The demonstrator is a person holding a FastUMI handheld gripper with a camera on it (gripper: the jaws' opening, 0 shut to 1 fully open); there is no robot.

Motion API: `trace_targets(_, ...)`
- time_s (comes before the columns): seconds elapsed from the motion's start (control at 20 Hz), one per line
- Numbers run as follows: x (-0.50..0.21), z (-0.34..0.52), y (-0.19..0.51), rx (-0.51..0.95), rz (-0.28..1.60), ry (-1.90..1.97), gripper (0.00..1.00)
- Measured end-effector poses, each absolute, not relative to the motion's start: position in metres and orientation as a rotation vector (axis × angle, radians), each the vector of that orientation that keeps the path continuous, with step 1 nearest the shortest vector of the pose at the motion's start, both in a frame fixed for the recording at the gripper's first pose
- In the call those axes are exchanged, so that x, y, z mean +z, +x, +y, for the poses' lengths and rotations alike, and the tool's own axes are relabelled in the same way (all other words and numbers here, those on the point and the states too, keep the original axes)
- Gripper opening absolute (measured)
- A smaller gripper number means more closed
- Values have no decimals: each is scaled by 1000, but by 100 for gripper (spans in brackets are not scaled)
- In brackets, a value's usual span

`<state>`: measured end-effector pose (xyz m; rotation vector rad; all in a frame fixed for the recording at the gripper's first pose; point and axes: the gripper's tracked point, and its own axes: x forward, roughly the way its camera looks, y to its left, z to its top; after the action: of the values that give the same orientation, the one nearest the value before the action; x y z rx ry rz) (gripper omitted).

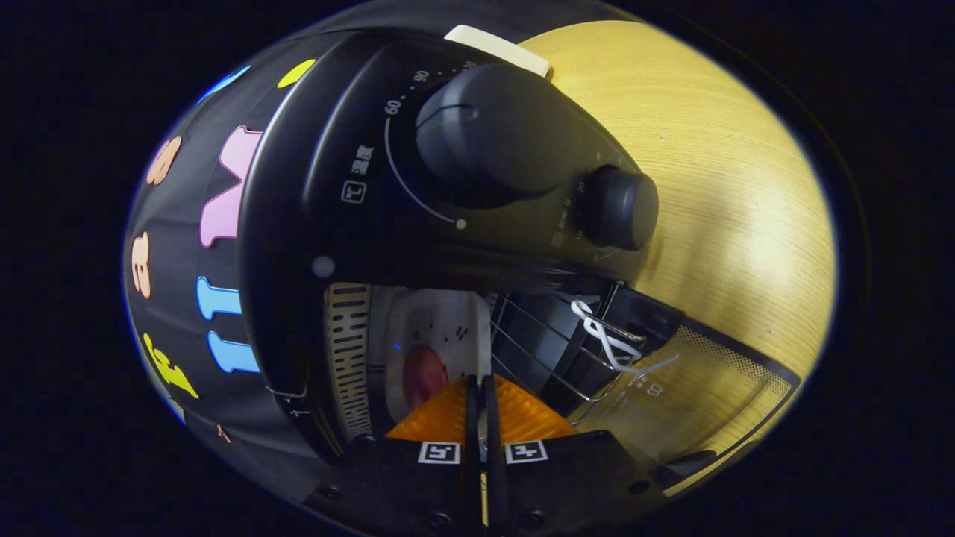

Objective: Open the toaster oven, put the food inside, and close the toaster oven door.

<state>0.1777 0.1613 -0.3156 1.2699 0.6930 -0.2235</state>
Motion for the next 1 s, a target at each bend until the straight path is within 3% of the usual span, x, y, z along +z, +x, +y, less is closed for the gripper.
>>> trace_targets(0.15, -308, 164, 175, -175, 677, 1280, 18)
trace_targets(0.3, -299, 164, 167, -148, 679, 1250, 65)
trace_targets(0.55, -294, 163, 127, -91, 775, 1102, 98)
trace_targets(1.0, -286, 170, 43, 118, 897, 697, 99)
